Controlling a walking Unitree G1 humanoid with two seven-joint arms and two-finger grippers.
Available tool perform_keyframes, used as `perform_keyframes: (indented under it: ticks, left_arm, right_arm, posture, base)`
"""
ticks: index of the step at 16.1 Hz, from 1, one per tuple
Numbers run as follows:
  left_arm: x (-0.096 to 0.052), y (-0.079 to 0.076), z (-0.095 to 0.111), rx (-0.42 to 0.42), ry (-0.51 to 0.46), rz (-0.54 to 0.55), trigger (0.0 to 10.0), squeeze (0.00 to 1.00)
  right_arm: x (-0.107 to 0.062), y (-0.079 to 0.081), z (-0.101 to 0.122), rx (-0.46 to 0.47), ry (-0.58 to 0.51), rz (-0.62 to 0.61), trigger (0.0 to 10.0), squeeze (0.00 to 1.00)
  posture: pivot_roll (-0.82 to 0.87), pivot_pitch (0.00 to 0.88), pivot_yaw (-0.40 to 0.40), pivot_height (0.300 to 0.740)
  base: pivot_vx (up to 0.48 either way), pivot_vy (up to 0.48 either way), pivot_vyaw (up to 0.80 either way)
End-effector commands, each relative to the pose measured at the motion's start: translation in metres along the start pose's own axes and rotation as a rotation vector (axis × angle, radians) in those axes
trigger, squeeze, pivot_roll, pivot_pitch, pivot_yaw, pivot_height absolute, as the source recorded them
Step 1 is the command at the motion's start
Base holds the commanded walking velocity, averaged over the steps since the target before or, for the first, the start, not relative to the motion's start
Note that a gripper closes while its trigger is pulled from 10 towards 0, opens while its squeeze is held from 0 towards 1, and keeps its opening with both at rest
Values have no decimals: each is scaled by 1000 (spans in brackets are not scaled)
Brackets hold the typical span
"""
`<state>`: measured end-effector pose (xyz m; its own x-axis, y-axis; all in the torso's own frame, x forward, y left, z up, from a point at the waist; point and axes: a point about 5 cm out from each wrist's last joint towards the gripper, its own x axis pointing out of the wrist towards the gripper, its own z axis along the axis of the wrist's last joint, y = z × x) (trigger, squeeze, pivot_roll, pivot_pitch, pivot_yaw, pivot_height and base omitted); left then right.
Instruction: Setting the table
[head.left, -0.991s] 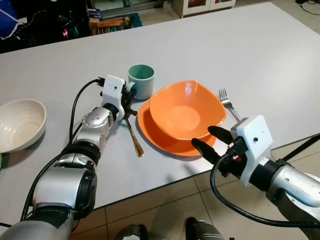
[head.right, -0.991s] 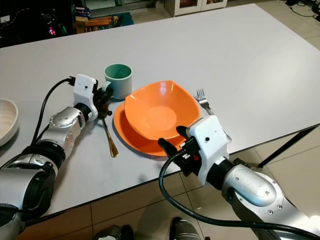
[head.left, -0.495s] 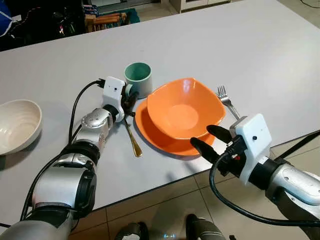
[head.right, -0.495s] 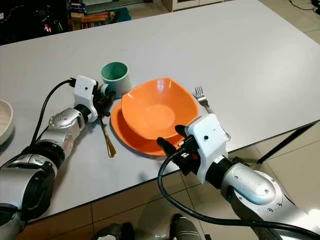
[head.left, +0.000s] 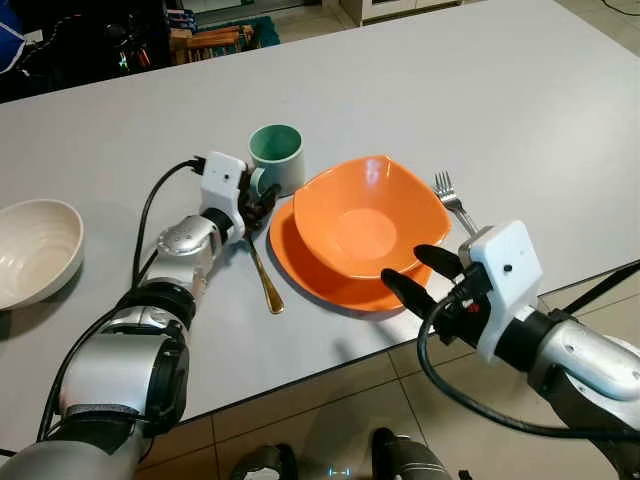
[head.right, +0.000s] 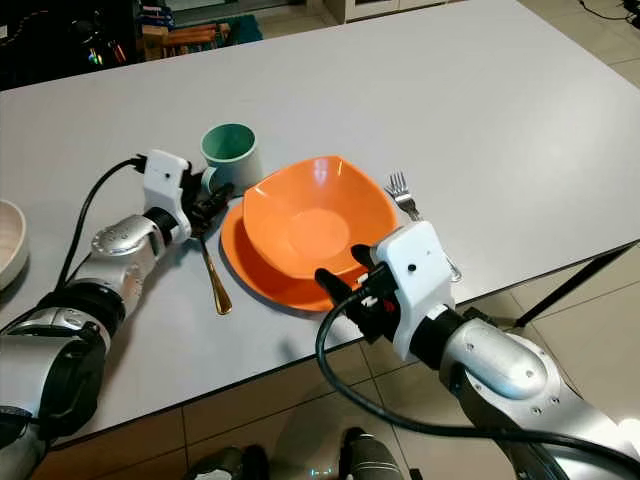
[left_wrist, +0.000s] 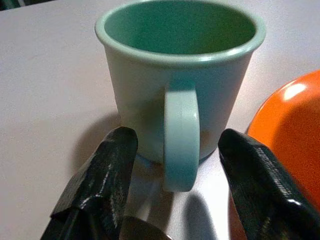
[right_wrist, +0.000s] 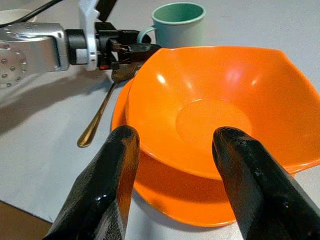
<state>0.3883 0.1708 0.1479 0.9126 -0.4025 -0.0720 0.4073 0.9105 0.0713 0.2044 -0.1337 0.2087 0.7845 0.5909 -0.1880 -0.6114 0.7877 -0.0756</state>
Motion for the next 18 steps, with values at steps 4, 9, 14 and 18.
perform_keyframes:
  ticks: [4,9,14,18]
  left_arm:
    - [-8,-1,-9,-10,-12,-46,10000,1000]
    - [-20,0,-15,0,-85,-19,10000,1000]
    - [-26,0,-3,-4,-162,-8,10000,784]
    - [-44,-3,10,-57,-225,24,10000,0]
  right_arm:
    - [3,3,1,1,-16,11,10000,0]
    - [5,3,1,2,-29,13,10000,0]
    - [6,4,0,0,-35,18,10000,0]
    - [7,3,-1,11,-49,1,10000,0]
  posture:
    - [-160,143,77,740]
    - [-150,131,77,740]
    - [-138,115,83,740]
    - [-122,86,80,740]
  base:
    - [0,0,0]
    - [0,0,0]
    - [0,0,0]
    - [0,0,0]
